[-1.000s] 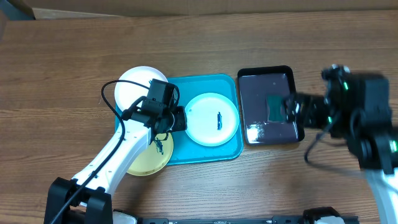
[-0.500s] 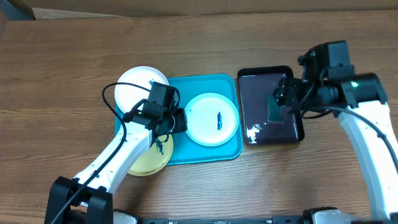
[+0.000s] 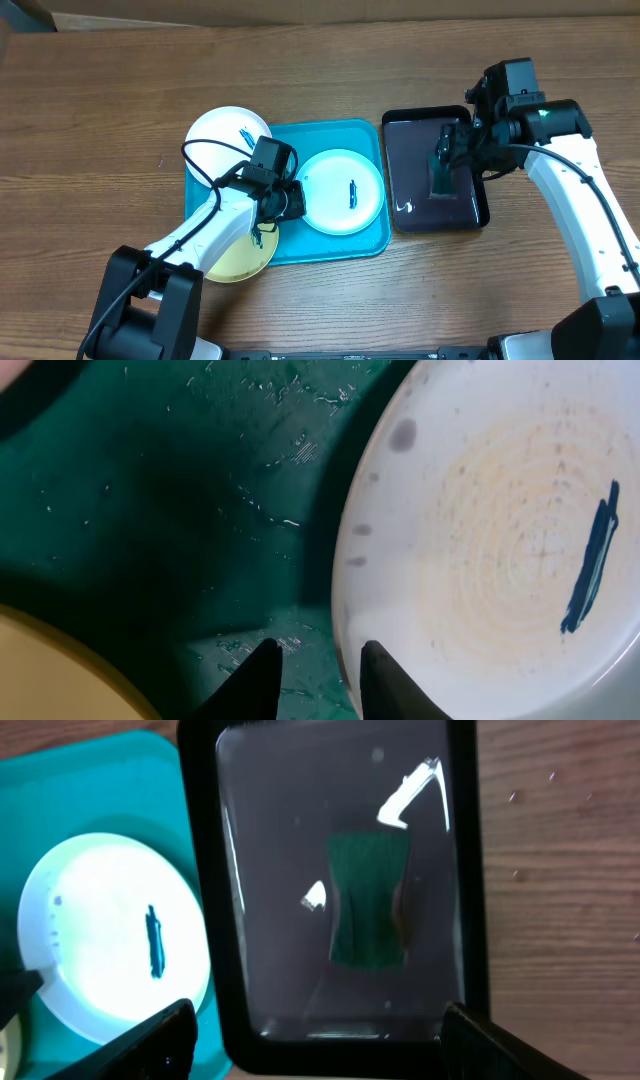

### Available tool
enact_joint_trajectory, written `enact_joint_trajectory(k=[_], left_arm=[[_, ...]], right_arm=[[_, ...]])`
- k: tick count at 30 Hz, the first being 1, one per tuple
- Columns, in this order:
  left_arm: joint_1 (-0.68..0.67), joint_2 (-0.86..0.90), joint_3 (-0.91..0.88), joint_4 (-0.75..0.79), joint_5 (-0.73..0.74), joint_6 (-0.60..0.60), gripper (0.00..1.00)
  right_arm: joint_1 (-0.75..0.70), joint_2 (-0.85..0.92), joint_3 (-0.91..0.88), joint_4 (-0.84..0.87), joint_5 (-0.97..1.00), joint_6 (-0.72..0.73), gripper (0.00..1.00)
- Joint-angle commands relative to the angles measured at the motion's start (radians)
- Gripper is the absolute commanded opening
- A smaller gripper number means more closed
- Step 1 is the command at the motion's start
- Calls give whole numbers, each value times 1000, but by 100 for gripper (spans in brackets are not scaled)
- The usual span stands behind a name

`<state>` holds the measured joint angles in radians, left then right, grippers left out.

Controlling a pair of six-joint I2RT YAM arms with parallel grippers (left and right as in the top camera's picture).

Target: Clean dirty plates on tray and stack at the side

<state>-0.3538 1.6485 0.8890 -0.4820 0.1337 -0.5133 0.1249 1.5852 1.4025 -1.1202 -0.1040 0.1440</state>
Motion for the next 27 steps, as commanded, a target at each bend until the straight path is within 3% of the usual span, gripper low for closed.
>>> enact_joint_trajectory(k=[1,19,24,27], left_arm=[[-6,5,-3,17,-3,-18,27],[-7,33,-4,49,-7,-34,20],[-7,33,-4,68,-12,-34,17],[-7,38,-4,76,-11,-34,10]], right_arm=[[-2,-2,5,19,34,-22,79],[-2,-1,-147,194,51,-22,72],[-2,-1,-171,224,51,-22,63],[-2,-1,-173,222,51,-22,59]])
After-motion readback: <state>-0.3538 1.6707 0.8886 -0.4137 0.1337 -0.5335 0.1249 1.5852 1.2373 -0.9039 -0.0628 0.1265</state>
